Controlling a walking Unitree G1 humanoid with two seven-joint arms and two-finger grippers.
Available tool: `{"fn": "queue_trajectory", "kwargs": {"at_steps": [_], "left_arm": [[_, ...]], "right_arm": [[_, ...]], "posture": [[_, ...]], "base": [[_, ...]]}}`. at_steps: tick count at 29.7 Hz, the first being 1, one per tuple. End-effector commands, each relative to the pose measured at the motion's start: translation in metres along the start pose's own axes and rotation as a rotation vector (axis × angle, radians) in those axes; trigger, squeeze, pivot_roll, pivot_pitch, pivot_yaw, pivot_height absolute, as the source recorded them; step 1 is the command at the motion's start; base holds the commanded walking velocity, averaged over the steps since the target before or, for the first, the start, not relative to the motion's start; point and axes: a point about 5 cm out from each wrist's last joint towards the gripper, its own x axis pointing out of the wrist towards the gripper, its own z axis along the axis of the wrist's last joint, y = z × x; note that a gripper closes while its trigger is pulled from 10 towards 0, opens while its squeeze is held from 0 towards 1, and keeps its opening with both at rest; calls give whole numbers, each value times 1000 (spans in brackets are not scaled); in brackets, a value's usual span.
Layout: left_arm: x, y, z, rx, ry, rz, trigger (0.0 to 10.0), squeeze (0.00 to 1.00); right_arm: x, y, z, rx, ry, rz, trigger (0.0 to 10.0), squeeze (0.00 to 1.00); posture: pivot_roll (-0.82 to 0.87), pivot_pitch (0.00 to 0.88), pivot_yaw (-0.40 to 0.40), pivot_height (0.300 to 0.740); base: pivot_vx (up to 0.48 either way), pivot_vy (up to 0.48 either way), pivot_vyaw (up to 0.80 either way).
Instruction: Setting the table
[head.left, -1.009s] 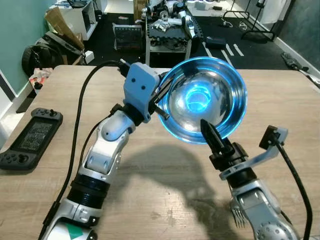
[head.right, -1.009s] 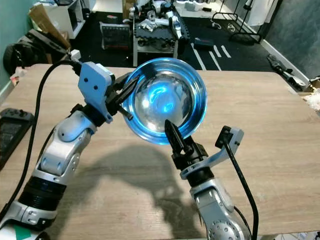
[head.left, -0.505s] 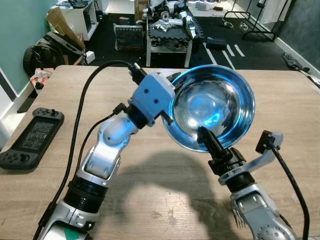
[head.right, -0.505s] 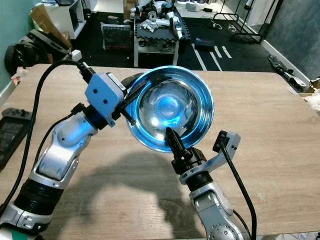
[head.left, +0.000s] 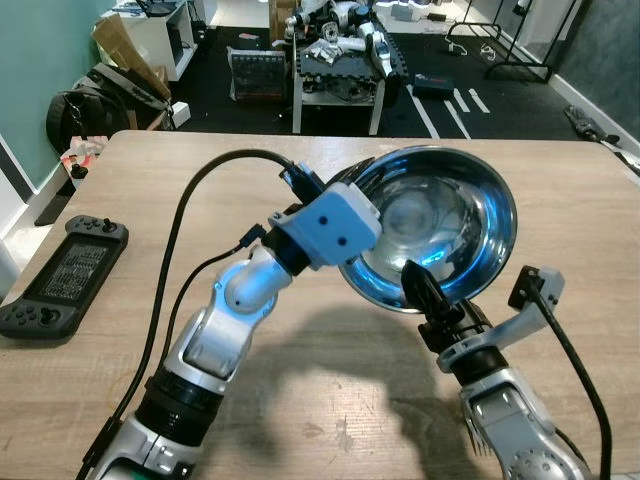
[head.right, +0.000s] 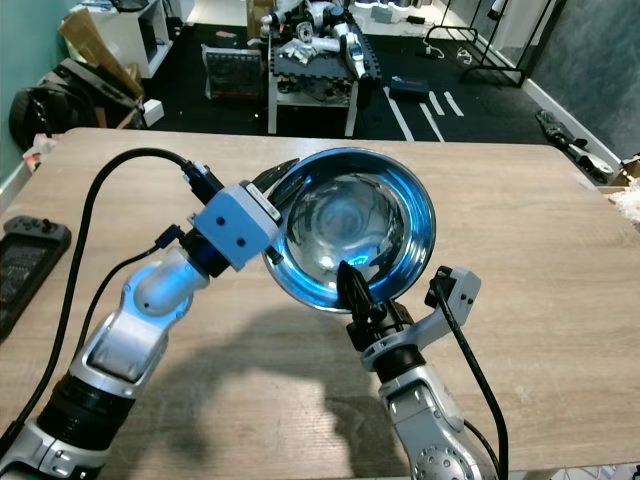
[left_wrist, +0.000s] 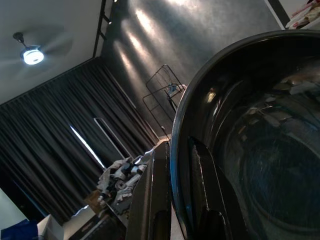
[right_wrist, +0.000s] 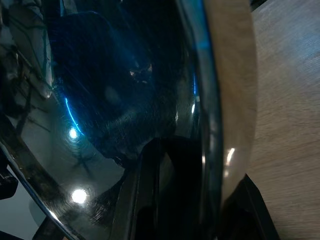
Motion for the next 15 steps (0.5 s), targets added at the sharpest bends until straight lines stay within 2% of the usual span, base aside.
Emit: {"fn": "queue_trajectory", "kwargs": {"at_steps": [1,8,11,12,13,14,15], "left_arm": [[1,-28,8,17,-49,-120,10000,0],[-1,-32,9,39,-58,-114,10000,0],[-3,-37,11,-1,-62,-116,10000,0],[-3,-38,11,-53,-50,-94,10000,67],[-2,-37,10,-64,-46,-85,10000,420],[-2,-37,10,-64,-46,-85,10000,420],[-2,-36,10,-65,-44,-76,10000,667]], "right_arm": [[4,5,3,-27,-18,10,0,0],[4,4,4,-28,-32,-2,0,0],[4,3,5,-30,-40,-7,0,0],[5,4,6,-23,-48,-6,0,0],[5,4,6,-20,-49,-6,0,0],[5,4,6,-20,-49,-6,0,0],[5,4,6,-20,-49,-6,667,0]], "posture": [[30,154,73,740],[32,151,73,740],[29,151,74,740],[30,152,74,740],[31,152,75,740],[31,152,75,740],[31,152,75,740]], "base": [[0,0,0],[0,0,0],[0,0,0],[0,0,0],[0,0,0],[0,0,0],[0,0,0]]}}
